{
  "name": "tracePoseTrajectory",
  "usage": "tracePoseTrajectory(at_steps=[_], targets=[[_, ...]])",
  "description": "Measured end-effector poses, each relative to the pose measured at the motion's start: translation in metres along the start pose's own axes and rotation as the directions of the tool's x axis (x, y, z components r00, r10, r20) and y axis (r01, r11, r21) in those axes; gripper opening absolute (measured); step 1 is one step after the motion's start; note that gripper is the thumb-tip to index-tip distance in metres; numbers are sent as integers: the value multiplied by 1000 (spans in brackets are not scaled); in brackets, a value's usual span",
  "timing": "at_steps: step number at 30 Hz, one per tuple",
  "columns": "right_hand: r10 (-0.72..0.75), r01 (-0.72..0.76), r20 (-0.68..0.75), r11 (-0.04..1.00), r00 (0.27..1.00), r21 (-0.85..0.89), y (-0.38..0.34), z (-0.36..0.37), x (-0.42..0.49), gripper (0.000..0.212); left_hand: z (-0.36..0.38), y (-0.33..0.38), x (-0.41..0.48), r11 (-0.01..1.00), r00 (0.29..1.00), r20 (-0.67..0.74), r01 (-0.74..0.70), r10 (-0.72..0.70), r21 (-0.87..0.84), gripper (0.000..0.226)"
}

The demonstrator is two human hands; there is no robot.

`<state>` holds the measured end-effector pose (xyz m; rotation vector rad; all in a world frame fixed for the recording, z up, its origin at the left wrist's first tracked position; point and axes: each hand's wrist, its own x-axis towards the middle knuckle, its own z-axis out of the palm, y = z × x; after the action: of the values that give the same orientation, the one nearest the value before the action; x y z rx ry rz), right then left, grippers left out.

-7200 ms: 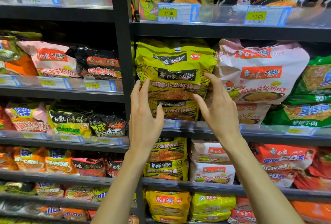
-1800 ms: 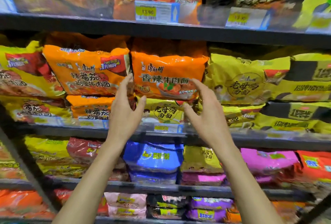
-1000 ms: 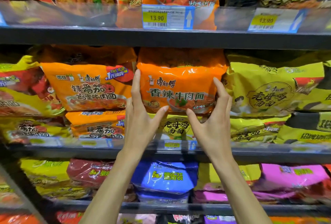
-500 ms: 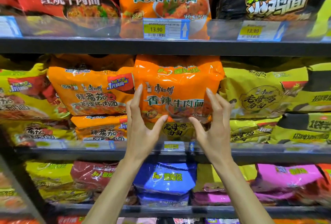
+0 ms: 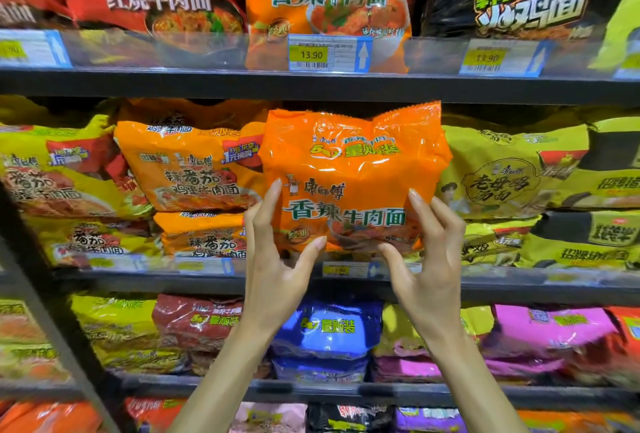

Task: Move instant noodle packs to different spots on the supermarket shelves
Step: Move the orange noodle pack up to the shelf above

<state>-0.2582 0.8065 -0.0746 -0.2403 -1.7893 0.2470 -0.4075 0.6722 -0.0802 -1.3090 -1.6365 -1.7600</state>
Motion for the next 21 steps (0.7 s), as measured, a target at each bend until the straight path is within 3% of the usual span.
tracePoseTrajectory(at_steps=[21], targets=[[80,-77,40,994,996,-83,-73,-53,-21,80,-44,38,-41,1000,991,134,6,-5,-11,93]])
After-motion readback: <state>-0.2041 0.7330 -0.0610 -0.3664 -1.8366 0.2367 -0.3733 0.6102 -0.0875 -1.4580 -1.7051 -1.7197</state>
